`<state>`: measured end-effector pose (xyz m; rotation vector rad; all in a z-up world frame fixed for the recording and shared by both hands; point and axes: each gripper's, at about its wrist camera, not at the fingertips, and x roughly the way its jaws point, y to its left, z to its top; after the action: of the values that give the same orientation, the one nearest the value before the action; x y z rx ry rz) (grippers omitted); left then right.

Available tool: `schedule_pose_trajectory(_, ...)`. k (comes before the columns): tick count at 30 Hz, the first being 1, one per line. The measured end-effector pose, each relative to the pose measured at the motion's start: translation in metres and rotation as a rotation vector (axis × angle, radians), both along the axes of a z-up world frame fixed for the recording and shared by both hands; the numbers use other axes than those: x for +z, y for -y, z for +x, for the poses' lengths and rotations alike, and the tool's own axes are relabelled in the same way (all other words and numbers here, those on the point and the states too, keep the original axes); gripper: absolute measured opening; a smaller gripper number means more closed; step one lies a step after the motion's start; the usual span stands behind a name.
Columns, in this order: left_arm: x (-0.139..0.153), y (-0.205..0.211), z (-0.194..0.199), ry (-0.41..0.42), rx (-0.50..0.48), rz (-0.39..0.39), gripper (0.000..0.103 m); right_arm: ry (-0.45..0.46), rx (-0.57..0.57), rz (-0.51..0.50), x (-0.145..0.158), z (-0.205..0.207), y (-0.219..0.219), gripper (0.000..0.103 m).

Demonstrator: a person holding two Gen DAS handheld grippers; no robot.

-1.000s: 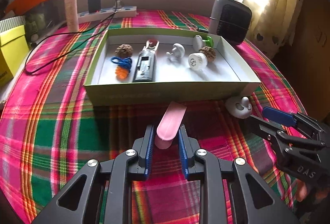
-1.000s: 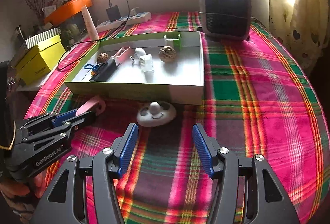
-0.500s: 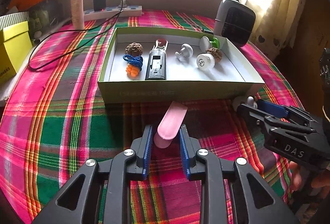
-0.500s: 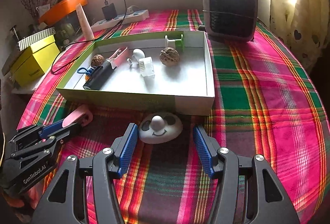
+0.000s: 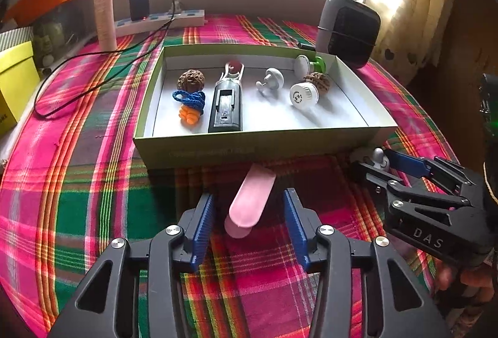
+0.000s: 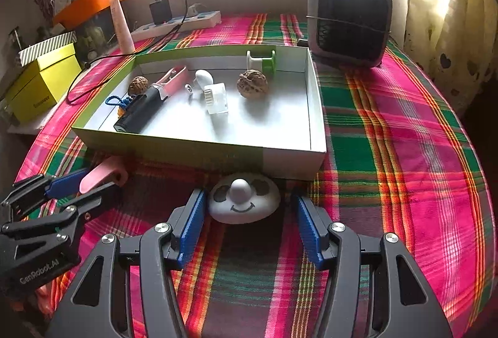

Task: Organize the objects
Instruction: 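Close the left gripper on the pink paddle while the right grasps the panda-face object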

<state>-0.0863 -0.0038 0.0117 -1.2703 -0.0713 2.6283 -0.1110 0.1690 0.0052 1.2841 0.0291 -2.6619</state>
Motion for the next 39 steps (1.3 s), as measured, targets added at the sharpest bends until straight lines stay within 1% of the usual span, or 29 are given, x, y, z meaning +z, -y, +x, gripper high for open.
schedule_pose_trajectory(3, 0.0, -0.001, -0.002, -0.005, -0.003, -0.011, 0.043, 0.0, -0.009, -0.01, 0.0, 0.0, -0.002, 0.056)
schedule_pose_trajectory(9, 0.0, 0.001, -0.004, -0.005, 0.001, 0.003, 0.043, -0.001, -0.01, -0.017, 0.0, 0.0, -0.003, 0.056)
schedule_pose_trajectory(13, 0.0, 0.001, -0.005, -0.005, 0.002, -0.001, 0.043, -0.003, -0.012, -0.022, 0.001, 0.001, -0.004, 0.05)
schedule_pose_trajectory(15, 0.0, 0.001, -0.005, -0.006, 0.001, -0.005, 0.042, -0.003, -0.012, -0.026, 0.001, 0.002, -0.004, 0.05)
schedule_pose_trajectory(22, 0.0, 0.003, -0.006, -0.008, 0.02, -0.016, 0.031, -0.007, -0.015, -0.039, 0.002, 0.003, -0.006, 0.048)
schedule_pose_trajectory(29, -0.001, 0.002, -0.005, -0.012, 0.026, -0.024, 0.029, -0.012, -0.005, -0.044, 0.003, 0.006, -0.006, 0.048)
schedule_pose_trajectory(31, 0.0, 0.002, -0.005, -0.012, 0.025, -0.022, 0.023, -0.016, -0.003, -0.045, 0.004, 0.007, -0.005, 0.048)
schedule_pose_trajectory(33, -0.001, 0.001, -0.004, -0.013, 0.023, -0.029, 0.02, -0.016, -0.001, -0.047, 0.004, 0.008, -0.005, 0.048)
schedule_pose_trajectory(36, -0.001, 0.001, -0.003, -0.016, 0.025, -0.033, 0.017, -0.019, 0.001, -0.05, 0.004, 0.009, -0.005, 0.048)
schedule_pose_trajectory(39, 0.0, 0.001, -0.002, -0.016, 0.028, -0.032, 0.016, -0.023, 0.004, -0.052, 0.005, 0.011, -0.005, 0.048)
